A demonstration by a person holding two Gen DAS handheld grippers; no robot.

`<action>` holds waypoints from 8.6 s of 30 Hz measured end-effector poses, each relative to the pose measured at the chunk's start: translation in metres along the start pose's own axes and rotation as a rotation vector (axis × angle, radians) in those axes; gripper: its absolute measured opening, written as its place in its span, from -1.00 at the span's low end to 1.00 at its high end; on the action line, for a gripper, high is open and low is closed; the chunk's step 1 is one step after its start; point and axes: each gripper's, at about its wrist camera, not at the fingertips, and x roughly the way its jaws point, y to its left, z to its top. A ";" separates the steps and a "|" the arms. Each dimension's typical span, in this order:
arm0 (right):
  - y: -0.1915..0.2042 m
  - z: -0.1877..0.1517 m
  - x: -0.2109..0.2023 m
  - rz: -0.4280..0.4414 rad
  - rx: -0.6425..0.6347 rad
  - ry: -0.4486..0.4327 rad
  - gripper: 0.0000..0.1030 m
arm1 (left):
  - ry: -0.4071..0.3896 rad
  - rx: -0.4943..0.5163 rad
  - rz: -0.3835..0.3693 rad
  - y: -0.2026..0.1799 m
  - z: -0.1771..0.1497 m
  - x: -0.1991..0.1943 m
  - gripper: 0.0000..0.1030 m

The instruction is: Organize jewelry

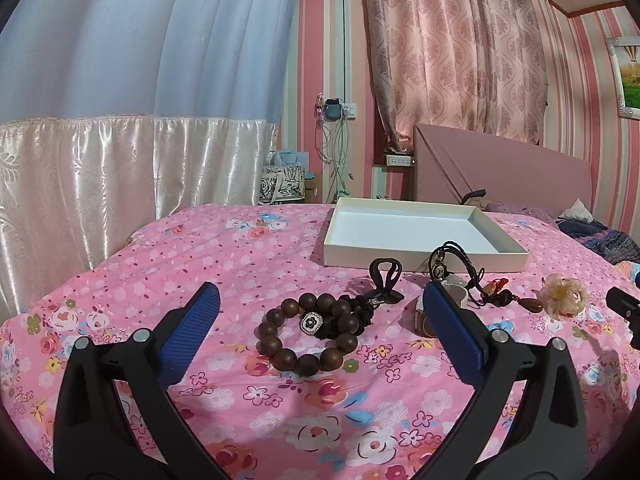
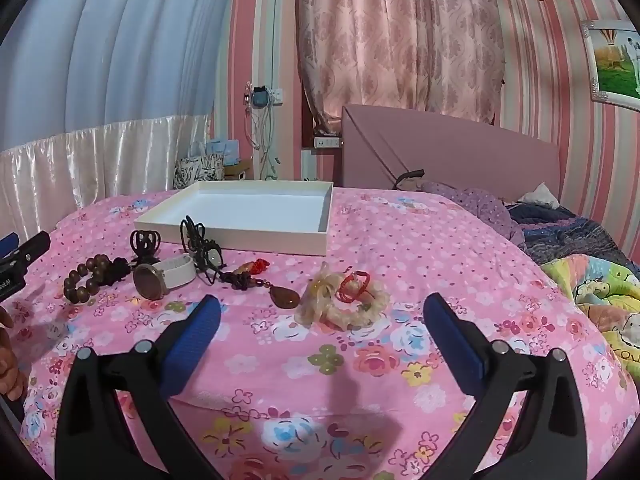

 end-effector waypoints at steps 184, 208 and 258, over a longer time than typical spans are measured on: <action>0.025 0.086 0.166 0.314 0.094 0.283 -0.86 | 0.316 -0.019 -0.202 -0.025 0.075 0.169 -0.31; 0.011 0.123 0.217 0.164 0.150 0.127 -0.88 | 0.327 -0.019 -0.140 -0.031 0.085 0.245 -0.31; 0.016 0.070 0.186 0.269 0.068 0.391 -0.06 | 0.354 0.024 -0.041 -0.051 0.074 0.174 0.86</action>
